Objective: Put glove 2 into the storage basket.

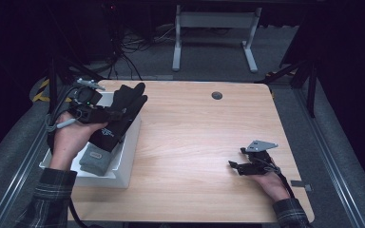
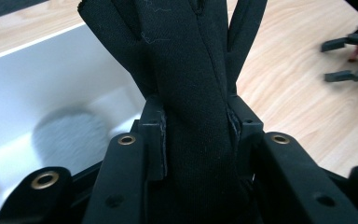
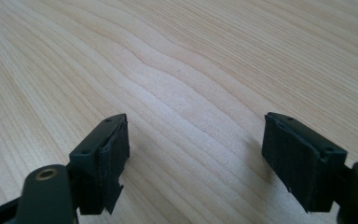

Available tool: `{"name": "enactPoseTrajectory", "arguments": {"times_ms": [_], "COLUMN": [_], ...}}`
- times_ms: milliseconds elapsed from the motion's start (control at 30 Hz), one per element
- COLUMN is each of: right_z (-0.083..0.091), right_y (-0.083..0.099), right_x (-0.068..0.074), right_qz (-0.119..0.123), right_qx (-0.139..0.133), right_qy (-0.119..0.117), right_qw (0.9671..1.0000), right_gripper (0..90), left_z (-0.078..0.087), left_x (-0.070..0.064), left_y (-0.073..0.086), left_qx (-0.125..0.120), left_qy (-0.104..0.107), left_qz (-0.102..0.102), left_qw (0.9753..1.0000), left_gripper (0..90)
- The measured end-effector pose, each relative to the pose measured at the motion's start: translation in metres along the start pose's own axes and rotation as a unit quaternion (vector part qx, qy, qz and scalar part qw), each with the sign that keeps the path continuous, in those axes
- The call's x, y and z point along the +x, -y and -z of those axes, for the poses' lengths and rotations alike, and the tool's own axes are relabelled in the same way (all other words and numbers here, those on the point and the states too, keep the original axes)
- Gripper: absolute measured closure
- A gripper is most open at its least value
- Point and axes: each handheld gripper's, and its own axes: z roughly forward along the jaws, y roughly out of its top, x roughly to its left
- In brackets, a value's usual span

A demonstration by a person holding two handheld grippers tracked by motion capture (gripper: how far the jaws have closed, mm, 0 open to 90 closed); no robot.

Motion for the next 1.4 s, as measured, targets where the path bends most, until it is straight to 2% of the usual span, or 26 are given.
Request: {"name": "enactPoseTrajectory", "arguments": {"times_ms": [167,233,267,333,400,500,633,767,900,967,1033,1100,1233,1300,1400], "right_z": [0.000,0.000,0.000,0.000,0.000,0.000,0.000,0.000,-0.001,0.000,0.000,0.000,-0.001,-0.001,0.000], "right_y": [0.000,0.000,0.000,0.000,0.000,0.000,0.000,0.000,0.000,0.000,0.000,0.000,0.000,0.000,0.000], "right_x": [0.000,0.000,0.000,0.000,0.000,0.000,0.000,0.000,0.000,0.000,0.000,0.000,0.000,0.000,0.000], "right_qz": [0.000,-0.001,-0.001,-0.001,-0.001,0.000,-0.001,0.000,0.000,0.000,0.000,0.000,0.000,0.000,0.000], "right_qx": [0.000,0.000,0.000,0.000,0.000,0.000,0.000,0.000,-0.001,0.000,0.000,-0.001,-0.001,-0.001,0.000], "right_qy": [0.000,0.000,0.000,0.000,0.000,0.001,0.002,0.001,0.001,0.002,0.002,0.001,0.001,0.002,0.002], "right_qw": [1.0000,1.0000,1.0000,1.0000,1.0000,1.0000,1.0000,1.0000,1.0000,1.0000,1.0000,1.0000,1.0000,1.0000,1.0000], "right_gripper": [23.8,23.7,23.8,23.8,23.7,23.7,23.7,23.6,23.6,23.6,23.6,23.6,23.6,23.5,23.5], "left_z": [0.002,0.001,-0.002,-0.011,-0.015,-0.029,-0.046,-0.061,-0.077,-0.081,-0.082,-0.082,-0.077,-0.073,-0.065], "left_x": [0.027,0.030,0.035,0.045,0.048,0.057,0.069,0.073,0.077,0.079,0.080,0.081,0.082,0.080,0.077], "left_y": [0.015,0.017,0.021,0.028,0.031,0.038,0.047,0.052,0.058,0.061,0.062,0.062,0.061,0.060,0.055], "left_qx": [0.002,0.005,0.011,0.020,0.025,0.040,0.051,0.066,0.089,0.088,0.088,0.088,0.077,0.070,0.054], "left_qy": [-0.028,-0.030,-0.037,-0.037,-0.039,-0.046,-0.036,-0.044,-0.062,-0.070,-0.079,-0.084,-0.097,-0.100,-0.096], "left_qz": [0.040,0.043,0.049,0.064,0.068,0.083,0.103,0.108,0.105,0.106,0.104,0.102,0.100,0.099,0.095], "left_qw": [0.9988,0.9986,0.9980,0.9970,0.9966,0.9947,0.9927,0.9910,0.9885,0.9879,0.9875,0.9874,0.9871,0.9876,0.9894], "left_gripper": [65.8,65.8,65.8,65.7,65.7,65.6,65.4,64.9,62.9,59.8,53.8,42.8,29.1,23.9,21.4]}}
